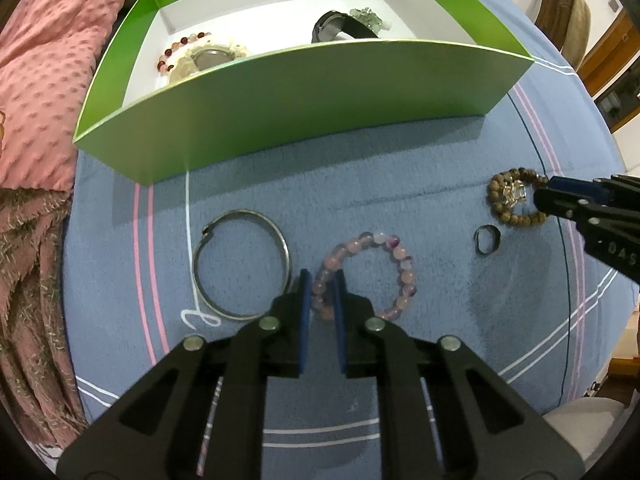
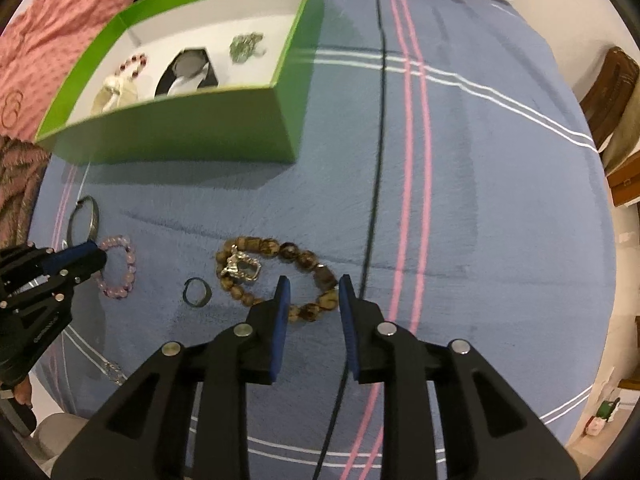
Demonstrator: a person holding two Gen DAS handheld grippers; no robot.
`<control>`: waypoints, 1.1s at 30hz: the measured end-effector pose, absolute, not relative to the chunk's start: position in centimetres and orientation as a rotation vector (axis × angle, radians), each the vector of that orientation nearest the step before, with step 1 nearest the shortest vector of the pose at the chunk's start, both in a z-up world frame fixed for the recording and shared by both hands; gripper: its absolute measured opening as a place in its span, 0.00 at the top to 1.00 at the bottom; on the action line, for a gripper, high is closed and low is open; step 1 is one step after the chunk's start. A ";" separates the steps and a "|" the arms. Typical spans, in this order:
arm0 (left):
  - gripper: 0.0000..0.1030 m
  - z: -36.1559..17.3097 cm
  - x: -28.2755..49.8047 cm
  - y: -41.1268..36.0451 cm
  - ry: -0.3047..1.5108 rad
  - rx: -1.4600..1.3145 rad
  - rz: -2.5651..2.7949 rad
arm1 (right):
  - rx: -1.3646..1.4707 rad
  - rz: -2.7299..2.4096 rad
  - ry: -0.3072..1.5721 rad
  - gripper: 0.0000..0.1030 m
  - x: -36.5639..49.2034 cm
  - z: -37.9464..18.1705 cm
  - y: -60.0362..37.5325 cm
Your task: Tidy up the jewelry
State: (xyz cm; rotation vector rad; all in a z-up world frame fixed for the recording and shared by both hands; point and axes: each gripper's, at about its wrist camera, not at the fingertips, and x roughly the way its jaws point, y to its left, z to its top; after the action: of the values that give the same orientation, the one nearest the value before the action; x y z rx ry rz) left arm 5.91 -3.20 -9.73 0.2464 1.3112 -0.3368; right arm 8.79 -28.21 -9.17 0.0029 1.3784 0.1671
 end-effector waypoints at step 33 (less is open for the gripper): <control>0.93 -4.0 3.0 -3.4 1.165 0.219 -0.323 | -0.039 0.190 1.201 0.90 7.8 -2.6 -26.7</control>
State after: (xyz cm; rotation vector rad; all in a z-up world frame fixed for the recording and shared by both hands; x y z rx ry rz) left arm 2.98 -3.42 -3.96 0.2195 1.1647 -0.3227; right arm 7.83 -26.73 -2.59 -0.0390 1.2008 0.1899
